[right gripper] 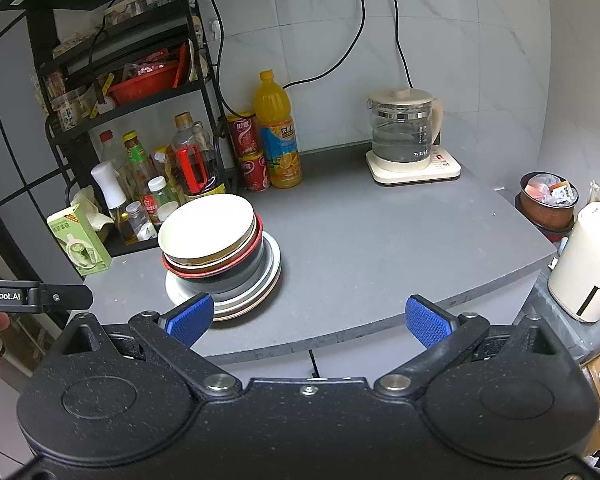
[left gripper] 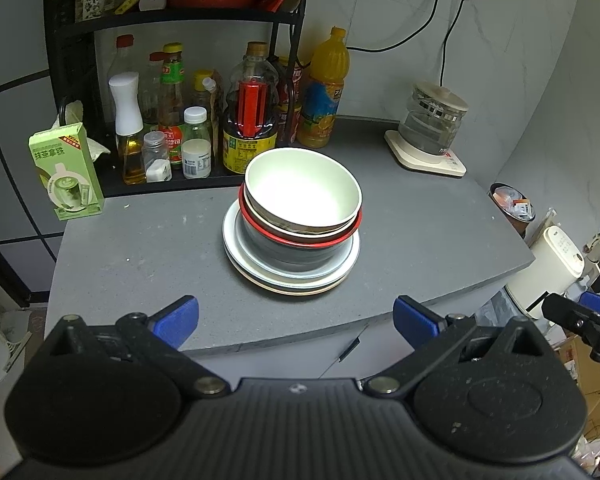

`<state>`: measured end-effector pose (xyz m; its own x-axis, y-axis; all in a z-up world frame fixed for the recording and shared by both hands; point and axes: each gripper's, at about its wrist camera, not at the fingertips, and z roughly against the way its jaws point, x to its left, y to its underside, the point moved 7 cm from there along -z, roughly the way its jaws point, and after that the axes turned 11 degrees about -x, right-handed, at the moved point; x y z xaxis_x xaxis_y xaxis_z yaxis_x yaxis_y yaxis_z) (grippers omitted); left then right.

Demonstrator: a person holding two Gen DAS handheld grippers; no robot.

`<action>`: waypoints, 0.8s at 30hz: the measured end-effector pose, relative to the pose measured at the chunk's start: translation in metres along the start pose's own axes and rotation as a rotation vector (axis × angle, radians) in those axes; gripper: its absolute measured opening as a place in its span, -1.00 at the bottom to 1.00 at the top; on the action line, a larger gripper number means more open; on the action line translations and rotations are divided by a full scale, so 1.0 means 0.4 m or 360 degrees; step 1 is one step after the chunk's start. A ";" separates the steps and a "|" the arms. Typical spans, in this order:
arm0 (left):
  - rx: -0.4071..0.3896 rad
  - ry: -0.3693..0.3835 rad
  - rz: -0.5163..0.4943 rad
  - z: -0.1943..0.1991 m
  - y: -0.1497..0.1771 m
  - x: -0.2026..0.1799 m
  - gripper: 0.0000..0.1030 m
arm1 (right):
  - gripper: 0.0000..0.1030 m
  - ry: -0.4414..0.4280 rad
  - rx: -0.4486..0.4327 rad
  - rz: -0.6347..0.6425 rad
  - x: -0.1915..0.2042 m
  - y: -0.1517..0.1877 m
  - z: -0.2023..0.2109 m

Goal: Organize plates and bowls

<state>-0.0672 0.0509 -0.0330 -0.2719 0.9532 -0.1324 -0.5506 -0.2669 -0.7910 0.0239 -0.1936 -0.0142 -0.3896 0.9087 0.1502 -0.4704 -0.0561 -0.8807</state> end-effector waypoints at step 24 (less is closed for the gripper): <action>0.0030 -0.0023 -0.0016 -0.018 0.006 -0.009 0.99 | 1.00 -0.0039 0.0054 -0.0042 0.000 0.018 -0.030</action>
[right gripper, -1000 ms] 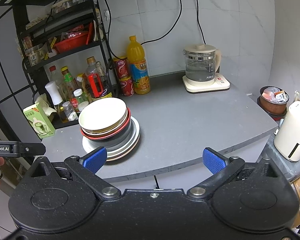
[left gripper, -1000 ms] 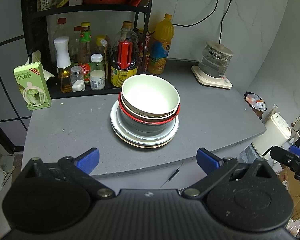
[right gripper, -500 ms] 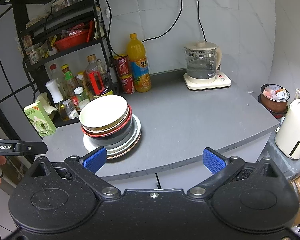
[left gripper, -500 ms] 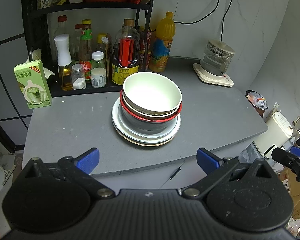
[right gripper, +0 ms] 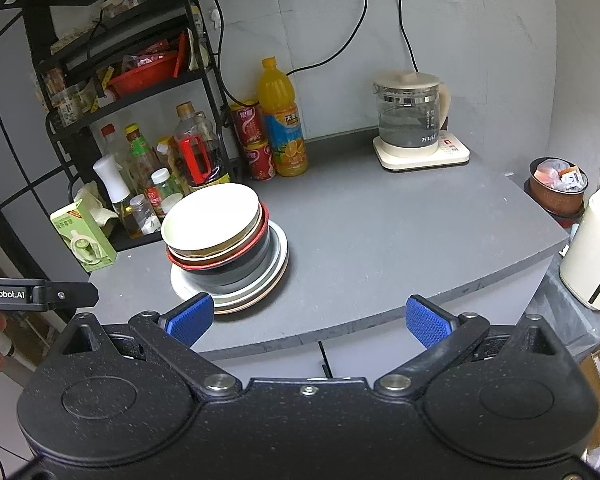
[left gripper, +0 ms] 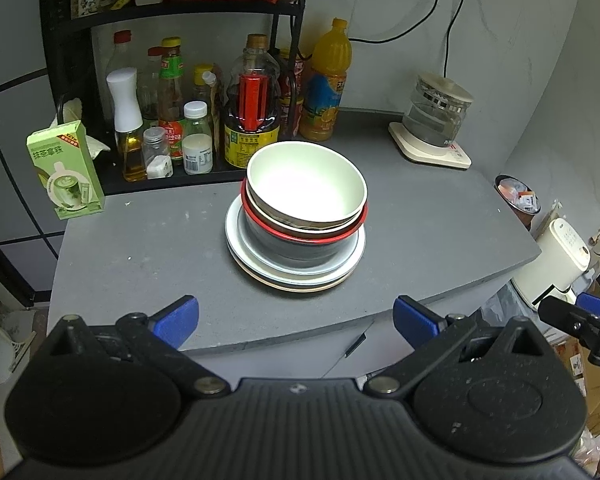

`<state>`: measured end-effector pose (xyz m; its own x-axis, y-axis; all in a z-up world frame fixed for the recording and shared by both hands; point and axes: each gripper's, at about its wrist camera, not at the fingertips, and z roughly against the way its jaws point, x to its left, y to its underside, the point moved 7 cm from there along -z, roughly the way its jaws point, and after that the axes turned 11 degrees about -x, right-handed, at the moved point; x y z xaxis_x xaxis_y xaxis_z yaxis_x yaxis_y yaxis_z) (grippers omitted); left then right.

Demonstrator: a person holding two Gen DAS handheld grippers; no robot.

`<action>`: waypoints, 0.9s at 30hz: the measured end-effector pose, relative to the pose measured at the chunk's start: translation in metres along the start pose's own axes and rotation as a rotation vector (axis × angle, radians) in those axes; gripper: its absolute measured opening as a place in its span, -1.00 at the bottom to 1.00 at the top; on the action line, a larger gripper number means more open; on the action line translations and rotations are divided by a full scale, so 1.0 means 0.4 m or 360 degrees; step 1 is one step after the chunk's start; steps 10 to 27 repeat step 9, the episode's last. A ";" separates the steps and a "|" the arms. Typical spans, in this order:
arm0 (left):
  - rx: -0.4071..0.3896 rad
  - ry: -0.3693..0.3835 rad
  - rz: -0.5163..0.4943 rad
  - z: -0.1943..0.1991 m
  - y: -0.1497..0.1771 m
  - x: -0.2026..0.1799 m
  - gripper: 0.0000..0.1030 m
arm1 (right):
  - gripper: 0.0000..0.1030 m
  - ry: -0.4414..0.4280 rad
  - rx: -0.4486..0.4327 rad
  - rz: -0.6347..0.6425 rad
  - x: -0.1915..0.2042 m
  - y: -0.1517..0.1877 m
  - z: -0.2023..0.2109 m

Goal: Organize plates and bowls

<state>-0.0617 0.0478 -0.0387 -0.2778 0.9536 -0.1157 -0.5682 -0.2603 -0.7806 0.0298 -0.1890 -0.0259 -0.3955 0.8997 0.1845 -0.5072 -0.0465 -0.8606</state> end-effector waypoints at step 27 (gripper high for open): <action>0.0027 -0.0013 -0.0034 -0.002 0.000 -0.016 0.99 | 1.00 0.0005 0.0001 -0.0047 -0.018 0.013 0.004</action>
